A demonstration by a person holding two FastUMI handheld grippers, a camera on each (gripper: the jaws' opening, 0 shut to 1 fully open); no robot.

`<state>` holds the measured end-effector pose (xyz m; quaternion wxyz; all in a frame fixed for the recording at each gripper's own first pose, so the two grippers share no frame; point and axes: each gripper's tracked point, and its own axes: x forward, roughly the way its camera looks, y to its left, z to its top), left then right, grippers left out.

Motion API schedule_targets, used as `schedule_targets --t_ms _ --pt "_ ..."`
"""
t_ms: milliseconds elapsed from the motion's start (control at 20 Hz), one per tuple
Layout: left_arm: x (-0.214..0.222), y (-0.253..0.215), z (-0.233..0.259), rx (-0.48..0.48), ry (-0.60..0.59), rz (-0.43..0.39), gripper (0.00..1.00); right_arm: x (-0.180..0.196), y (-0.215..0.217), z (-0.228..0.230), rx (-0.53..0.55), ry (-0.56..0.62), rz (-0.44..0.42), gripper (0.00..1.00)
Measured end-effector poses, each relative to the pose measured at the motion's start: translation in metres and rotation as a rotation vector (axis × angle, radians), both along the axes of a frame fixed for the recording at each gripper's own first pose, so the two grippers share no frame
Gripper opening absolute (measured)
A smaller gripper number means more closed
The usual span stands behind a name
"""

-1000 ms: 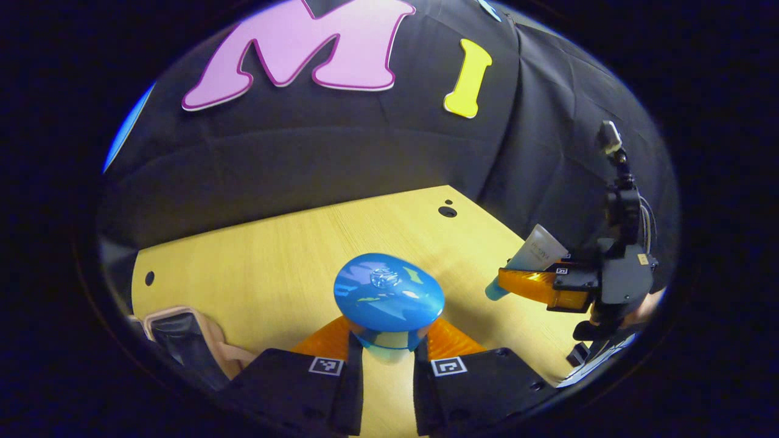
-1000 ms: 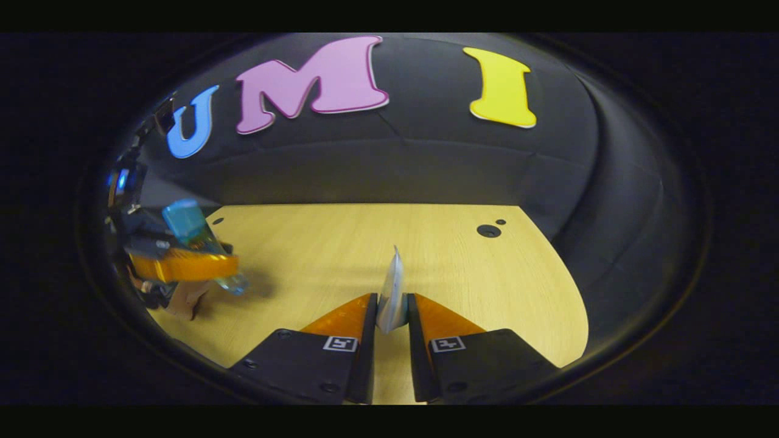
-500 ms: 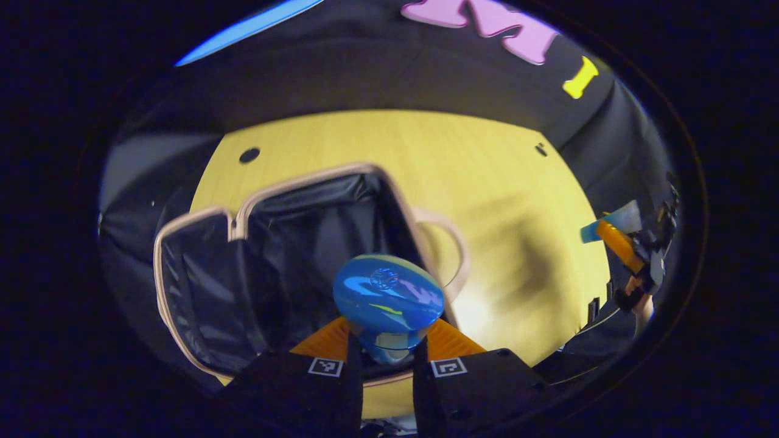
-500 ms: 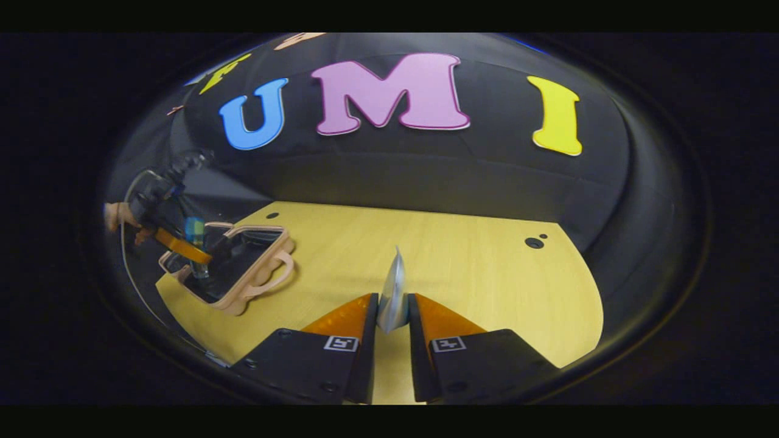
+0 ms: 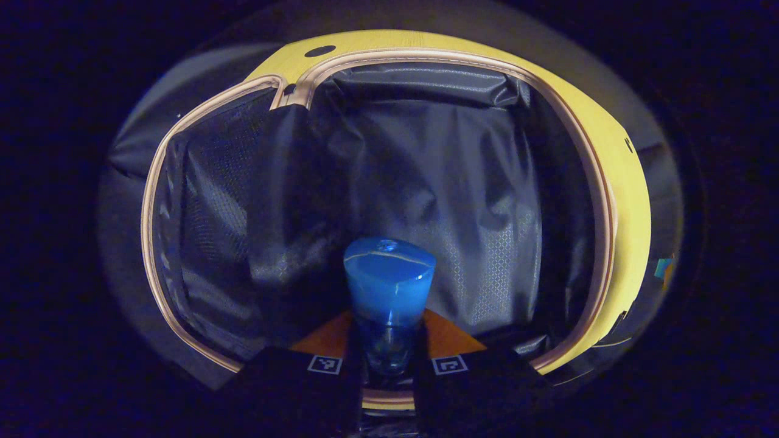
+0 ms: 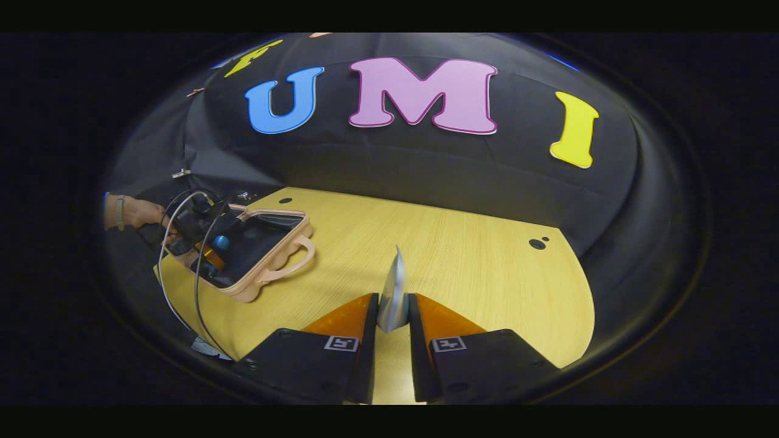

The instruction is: First open the suitcase, pack the skin care products into it, and then close the suitcase.

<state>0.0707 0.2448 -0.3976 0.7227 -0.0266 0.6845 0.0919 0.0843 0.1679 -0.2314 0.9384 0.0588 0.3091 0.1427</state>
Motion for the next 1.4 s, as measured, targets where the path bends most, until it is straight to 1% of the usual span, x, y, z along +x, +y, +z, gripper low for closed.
schedule_targets --t_ms 50,100,200,250,300,350,400,450,500,600,650,700,800,850,900,1000,1100,1150,1200,1300,1350,1400 --pt "0.001 0.0 -0.002 0.003 -0.006 -0.003 0.44 -0.003 0.007 0.003 -0.001 -0.002 0.008 0.28" --pt "0.002 0.001 -0.002 0.006 -0.016 0.0 0.43 -0.005 0.014 0.005 -0.005 -0.002 0.018 0.28" --pt "0.004 -0.004 -0.001 -0.017 -0.055 -0.005 0.45 -0.009 0.026 0.007 -0.018 0.005 0.038 0.29" --pt "0.005 -0.01 -0.001 -0.04 -0.071 0.009 0.48 -0.012 0.035 0.008 -0.022 0.009 0.052 0.28" --pt "0.009 -0.016 0.002 -0.047 -0.095 0.014 0.55 -0.011 0.044 0.009 -0.022 0.013 0.069 0.28" --pt "0.014 -0.018 0.01 -0.041 -0.136 0.011 0.82 -0.012 0.055 0.011 -0.018 0.015 0.084 0.32" --pt "0.019 -0.018 0.022 -0.026 -0.195 -0.003 0.91 -0.011 0.069 0.015 -0.004 0.014 0.104 0.28" --pt "0.023 -0.017 0.036 -0.016 -0.252 -0.02 0.99 -0.009 0.08 0.02 0.012 0.011 0.119 0.28" --pt "0.028 -0.019 0.057 -0.02 -0.335 -0.05 0.99 -0.007 0.093 0.026 0.037 0.015 0.138 0.29" --pt "0.033 -0.016 0.102 -0.025 -0.49 -0.107 1.0 -0.002 0.127 0.036 0.117 0.047 0.169 0.24" --pt "0.032 -0.01 0.121 -0.018 -0.559 -0.123 0.99 0.0 0.148 0.041 0.178 0.08 0.183 0.28" --pt "0.025 -0.001 0.138 -0.022 -0.609 -0.118 0.99 0.003 0.173 0.043 0.244 0.132 0.201 0.28" --pt "0.005 0.018 0.164 -0.058 -0.679 -0.077 0.99 0.004 0.221 0.033 0.351 0.275 0.228 0.29" --pt "-0.008 0.03 0.17 -0.069 -0.696 -0.044 0.99 0.006 0.248 0.027 0.385 0.348 0.241 0.25" --pt "-0.021 0.044 0.173 -0.07 -0.712 -0.009 0.99 0.004 0.271 0.014 0.398 0.431 0.248 0.29" --pt "-0.055 0.076 0.172 -0.06 -0.709 0.069 0.97 -0.001 0.307 -0.013 0.409 0.597 0.246 0.29" --pt "-0.088 0.112 0.162 -0.039 -0.692 0.162 0.97 -0.004 0.341 -0.036 0.401 0.727 0.201 0.29" --pt "-0.103 0.129 0.159 -0.03 -0.688 0.214 0.97 -0.005 0.351 -0.044 0.388 0.766 0.184 0.25" --pt "-0.118 0.146 0.158 -0.022 -0.69 0.268 0.97 -0.008 0.358 -0.054 0.353 0.803 0.165 0.29" --pt "-0.142 0.174 0.155 -0.02 -0.699 0.38 0.97 -0.014 0.369 -0.076 0.286 0.849 0.138 0.29" --pt "-0.154 0.185 0.155 -0.027 -0.701 0.433 0.97 -0.014 0.373 -0.083 0.285 0.859 0.13 0.29" --pt "-0.168 0.195 0.156 -0.034 -0.7 0.482 0.97 -0.01 0.37 -0.082 0.284 0.865 0.104 0.29"
